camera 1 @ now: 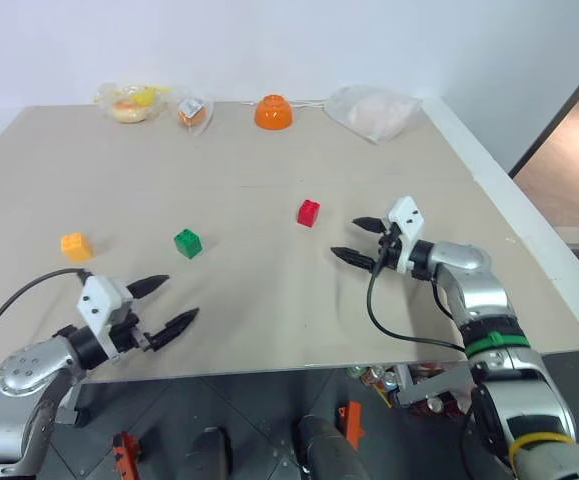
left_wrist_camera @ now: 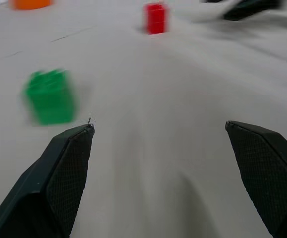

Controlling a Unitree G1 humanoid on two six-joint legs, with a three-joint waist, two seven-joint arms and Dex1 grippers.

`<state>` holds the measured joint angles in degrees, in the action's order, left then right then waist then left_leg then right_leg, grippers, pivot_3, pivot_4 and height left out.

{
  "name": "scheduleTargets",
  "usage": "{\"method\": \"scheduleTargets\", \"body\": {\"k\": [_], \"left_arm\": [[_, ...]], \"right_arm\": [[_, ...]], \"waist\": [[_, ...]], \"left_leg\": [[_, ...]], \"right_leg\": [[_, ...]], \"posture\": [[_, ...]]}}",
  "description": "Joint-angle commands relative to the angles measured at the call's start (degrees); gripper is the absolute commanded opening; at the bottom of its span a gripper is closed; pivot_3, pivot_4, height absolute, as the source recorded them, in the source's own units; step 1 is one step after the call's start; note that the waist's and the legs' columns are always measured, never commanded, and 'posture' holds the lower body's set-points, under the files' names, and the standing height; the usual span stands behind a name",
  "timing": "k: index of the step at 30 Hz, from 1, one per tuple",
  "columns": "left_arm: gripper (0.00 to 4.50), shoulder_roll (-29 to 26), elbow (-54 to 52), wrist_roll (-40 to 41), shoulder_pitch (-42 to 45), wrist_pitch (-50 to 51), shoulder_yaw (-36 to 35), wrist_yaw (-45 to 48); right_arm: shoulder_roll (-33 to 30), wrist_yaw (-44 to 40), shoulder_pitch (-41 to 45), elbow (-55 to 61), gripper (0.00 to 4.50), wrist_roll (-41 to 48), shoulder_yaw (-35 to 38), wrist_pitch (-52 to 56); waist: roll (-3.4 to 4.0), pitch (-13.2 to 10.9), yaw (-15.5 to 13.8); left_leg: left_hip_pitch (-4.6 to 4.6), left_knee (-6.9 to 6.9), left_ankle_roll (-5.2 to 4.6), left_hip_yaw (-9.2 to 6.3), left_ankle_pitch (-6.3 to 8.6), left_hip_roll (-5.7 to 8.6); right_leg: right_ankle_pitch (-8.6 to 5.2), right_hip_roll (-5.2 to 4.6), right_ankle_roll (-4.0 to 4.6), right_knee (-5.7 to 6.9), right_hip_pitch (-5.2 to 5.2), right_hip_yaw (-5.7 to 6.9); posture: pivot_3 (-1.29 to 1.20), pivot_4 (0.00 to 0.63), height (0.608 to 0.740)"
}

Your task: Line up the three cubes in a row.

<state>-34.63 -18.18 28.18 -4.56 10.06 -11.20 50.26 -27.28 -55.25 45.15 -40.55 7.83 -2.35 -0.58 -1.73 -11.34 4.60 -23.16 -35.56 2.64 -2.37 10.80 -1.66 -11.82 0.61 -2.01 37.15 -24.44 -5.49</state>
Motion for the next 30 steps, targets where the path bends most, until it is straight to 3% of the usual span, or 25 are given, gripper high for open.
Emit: {"method": "scheduleTargets", "body": {"k": [1, 11, 30], "left_arm": [[4.39, -1.08, -3.59, 2.56, 2.93, 1.31, 1.5, 2.23], [4.39, -0.39, -5.41, 4.4, 5.61, 3.49, 2.22, 2.24], [4.39, 1.61, -9.38, 4.81, 1.55, 3.6, 1.7, -1.79]], "right_arm": [[1.78, 1.95, 6.32, -10.58, 4.5, -3.57, -1.04, -5.81], [6.55, 10.65, 17.99, -29.37, 4.5, -11.65, -3.35, -12.74], [12.4, 18.39, 23.08, -33.59, 4.5, -13.3, -0.34, -10.59]], "waist": [[-0.01, 0.01, 0.06], [-0.01, 0.01, 0.57], [-0.01, 0.01, 1.21]], "left_leg": [[0.03, 0.0, 0.0, 0.02, 0.0, 0.0], [-0.01, 0.06, -0.11, 0.0, 0.07, 0.0], [0.01, 0.05, -0.11, 0.0, 0.07, 0.0]], "right_leg": [[0.02, 0.0, -0.03, 0.0, 0.02, -0.01], [0.13, 0.02, -0.28, -0.01, -0.01, -0.09], [0.13, 0.03, -0.25, 0.0, -0.01, -0.13]], "posture": [[0.0, 0.15, 0.74], [0.0, 0.15, 0.74], [0.0, 0.15, 0.74]]}}
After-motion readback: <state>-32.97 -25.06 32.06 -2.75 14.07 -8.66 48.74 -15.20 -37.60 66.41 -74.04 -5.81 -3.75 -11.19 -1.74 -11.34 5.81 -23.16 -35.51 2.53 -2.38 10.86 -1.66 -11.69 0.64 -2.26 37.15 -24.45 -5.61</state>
